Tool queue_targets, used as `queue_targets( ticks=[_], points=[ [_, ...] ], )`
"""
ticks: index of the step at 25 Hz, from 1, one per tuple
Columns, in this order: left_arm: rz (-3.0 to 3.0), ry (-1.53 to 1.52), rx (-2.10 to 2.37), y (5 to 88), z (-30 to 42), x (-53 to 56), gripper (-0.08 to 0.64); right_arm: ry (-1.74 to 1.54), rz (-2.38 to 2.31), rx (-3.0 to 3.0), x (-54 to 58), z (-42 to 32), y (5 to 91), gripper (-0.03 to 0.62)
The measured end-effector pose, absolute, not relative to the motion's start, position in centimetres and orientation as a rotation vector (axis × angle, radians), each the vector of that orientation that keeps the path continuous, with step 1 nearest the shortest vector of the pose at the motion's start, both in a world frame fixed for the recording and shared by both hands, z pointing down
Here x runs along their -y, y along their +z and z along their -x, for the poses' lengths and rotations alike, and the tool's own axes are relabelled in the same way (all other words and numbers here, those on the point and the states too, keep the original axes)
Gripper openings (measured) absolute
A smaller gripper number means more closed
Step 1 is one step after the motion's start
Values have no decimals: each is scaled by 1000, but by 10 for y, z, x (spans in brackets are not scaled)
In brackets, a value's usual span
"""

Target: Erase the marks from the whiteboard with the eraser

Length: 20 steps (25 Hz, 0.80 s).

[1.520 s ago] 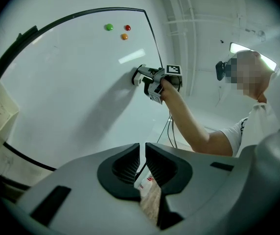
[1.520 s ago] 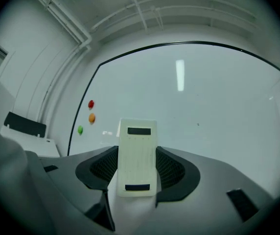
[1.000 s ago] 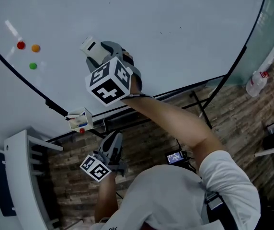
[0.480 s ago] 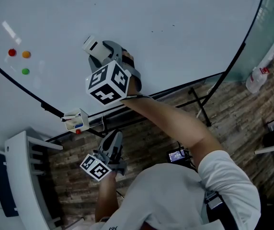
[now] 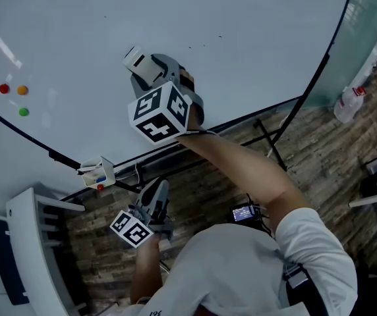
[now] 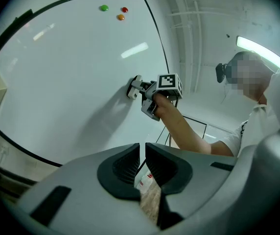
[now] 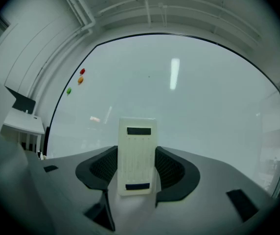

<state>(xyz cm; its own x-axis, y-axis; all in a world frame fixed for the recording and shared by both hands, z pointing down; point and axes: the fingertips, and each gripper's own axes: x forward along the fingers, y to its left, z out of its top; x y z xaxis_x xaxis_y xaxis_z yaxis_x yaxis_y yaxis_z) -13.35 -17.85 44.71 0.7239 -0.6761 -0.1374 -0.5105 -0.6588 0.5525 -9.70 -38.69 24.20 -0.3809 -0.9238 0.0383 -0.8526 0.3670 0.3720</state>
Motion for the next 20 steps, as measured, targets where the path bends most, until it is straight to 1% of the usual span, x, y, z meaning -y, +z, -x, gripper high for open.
queue_targets(
  ticks=[20],
  points=[
    [-2471,-422,849,442,87,194,37,-401,-1728,2281,403,-17,248,256]
  ],
)
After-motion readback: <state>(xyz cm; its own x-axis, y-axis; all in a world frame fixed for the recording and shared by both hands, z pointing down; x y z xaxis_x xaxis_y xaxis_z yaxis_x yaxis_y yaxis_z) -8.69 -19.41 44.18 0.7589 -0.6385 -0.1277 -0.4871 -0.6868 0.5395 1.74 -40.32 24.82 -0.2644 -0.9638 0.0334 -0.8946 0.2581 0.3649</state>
